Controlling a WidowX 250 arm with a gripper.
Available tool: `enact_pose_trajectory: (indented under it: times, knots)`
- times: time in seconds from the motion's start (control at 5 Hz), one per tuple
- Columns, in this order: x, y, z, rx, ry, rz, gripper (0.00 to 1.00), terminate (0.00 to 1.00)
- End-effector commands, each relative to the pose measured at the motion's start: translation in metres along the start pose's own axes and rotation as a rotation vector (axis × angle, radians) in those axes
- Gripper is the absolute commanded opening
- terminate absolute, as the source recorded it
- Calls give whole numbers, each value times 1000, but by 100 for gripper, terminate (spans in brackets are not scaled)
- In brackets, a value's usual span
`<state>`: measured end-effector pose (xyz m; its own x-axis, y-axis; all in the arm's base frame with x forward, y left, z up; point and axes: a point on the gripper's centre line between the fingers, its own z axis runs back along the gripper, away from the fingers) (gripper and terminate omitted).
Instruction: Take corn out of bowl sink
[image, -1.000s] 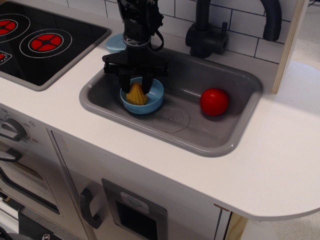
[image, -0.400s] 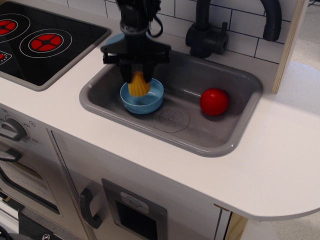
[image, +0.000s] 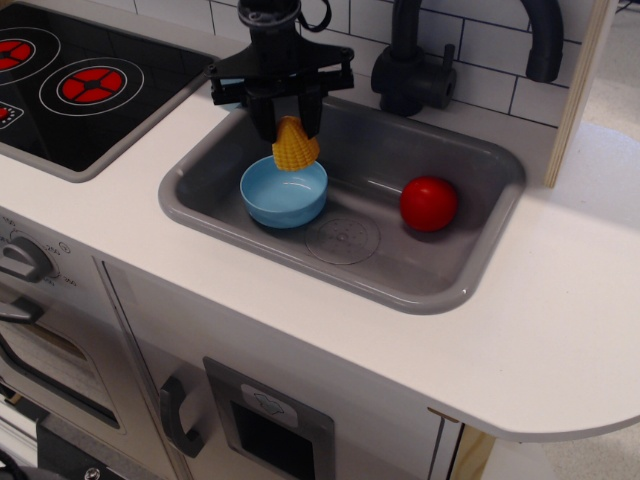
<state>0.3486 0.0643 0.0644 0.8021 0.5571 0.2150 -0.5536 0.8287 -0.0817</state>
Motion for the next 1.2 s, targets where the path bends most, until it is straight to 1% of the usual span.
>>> enact_pose_trajectory:
  times: [0.0,0.2,0.4,0.6,0.8,1.0]
  knots:
    - [-32,-27,18,-21,77,-119,0,0]
    - [-56,-33,7,3,100,-166,0,0]
    - [-70,-25,-8,37,98,-207,0,0]
    - [-70,-15,-27,66,76,-223,0,0]
    - [-69,-9,-34,76,60,-230,0,0]
    - [-69,-9,-33,91,87,-229,100,0]
